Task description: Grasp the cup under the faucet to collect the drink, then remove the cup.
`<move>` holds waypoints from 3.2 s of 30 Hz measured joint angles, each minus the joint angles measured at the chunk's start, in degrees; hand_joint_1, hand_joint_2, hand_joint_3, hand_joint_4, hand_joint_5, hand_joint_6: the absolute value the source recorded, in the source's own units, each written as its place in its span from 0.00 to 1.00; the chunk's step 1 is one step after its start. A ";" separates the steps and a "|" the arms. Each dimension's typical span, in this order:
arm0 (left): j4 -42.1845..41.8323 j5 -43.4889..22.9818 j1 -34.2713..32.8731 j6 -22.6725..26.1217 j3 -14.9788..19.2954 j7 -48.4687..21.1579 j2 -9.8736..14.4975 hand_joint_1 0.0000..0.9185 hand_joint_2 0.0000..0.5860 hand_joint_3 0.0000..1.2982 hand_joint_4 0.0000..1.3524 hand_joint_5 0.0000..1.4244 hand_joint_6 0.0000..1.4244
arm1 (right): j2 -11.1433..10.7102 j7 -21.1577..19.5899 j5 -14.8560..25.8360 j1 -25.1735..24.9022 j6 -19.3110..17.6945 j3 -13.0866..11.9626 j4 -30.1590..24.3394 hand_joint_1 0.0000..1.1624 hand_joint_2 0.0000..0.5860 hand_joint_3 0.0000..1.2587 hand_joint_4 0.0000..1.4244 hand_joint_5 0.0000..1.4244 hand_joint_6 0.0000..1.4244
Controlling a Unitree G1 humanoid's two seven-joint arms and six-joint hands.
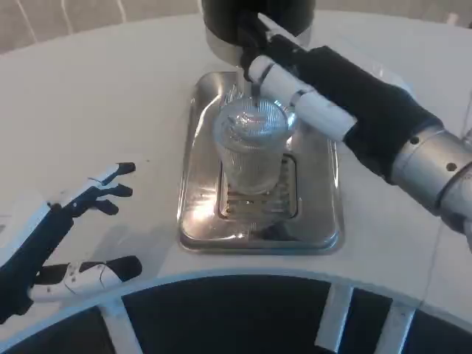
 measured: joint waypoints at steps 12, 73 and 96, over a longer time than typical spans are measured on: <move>0.05 -1.51 -0.19 0.02 0.00 -0.56 0.00 0.05 0.13 0.12 0.19 0.27 0.23 | -5.47 0.70 -5.57 -0.82 -5.43 6.68 -0.25 0.00 0.82 0.00 0.00 0.00 0.00; 6.71 0.90 -18.78 16.06 -7.09 5.90 -18.25 0.43 0.07 0.00 0.00 0.13 0.11 | -7.20 5.27 -15.69 0.84 -9.65 8.65 -3.70 0.00 0.85 0.00 0.00 0.00 0.00; 14.03 0.93 -22.81 12.82 -9.63 6.25 -19.15 0.42 0.09 0.00 0.00 0.12 0.11 | -4.94 1.19 -16.90 8.21 -10.77 2.86 -7.98 0.00 0.87 0.00 0.00 0.00 0.00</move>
